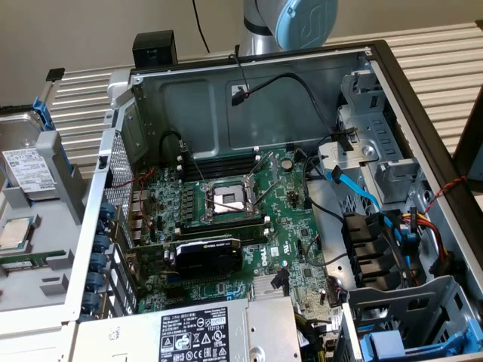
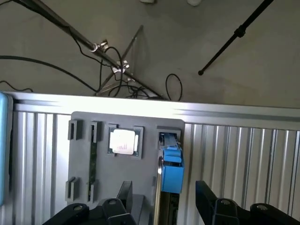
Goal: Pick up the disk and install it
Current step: 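Pick up the disk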
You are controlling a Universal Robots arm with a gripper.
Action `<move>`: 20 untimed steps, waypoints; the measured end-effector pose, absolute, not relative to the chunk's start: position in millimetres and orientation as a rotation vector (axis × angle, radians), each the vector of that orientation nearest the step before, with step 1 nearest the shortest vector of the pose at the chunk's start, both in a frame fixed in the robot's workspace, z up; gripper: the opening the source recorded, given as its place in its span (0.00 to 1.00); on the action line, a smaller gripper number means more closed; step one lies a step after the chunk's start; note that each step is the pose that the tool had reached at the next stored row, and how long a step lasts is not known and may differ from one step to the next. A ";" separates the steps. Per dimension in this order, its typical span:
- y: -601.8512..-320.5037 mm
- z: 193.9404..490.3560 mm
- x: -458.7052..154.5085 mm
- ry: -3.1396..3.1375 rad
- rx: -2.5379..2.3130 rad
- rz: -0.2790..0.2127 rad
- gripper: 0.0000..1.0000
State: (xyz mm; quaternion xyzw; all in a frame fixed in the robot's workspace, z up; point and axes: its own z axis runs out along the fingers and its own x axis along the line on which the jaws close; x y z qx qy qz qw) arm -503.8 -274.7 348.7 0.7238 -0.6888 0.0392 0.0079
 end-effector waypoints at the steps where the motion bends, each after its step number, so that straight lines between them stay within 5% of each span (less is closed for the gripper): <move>1: -276.4 347.5 -503.7 -2.157 2.266 0.115 0.65; 9: -285.2 343.2 -501.2 -2.200 2.307 0.015 0.65; 20: -284.9 339.1 -489.9 -2.174 2.278 -0.045 0.65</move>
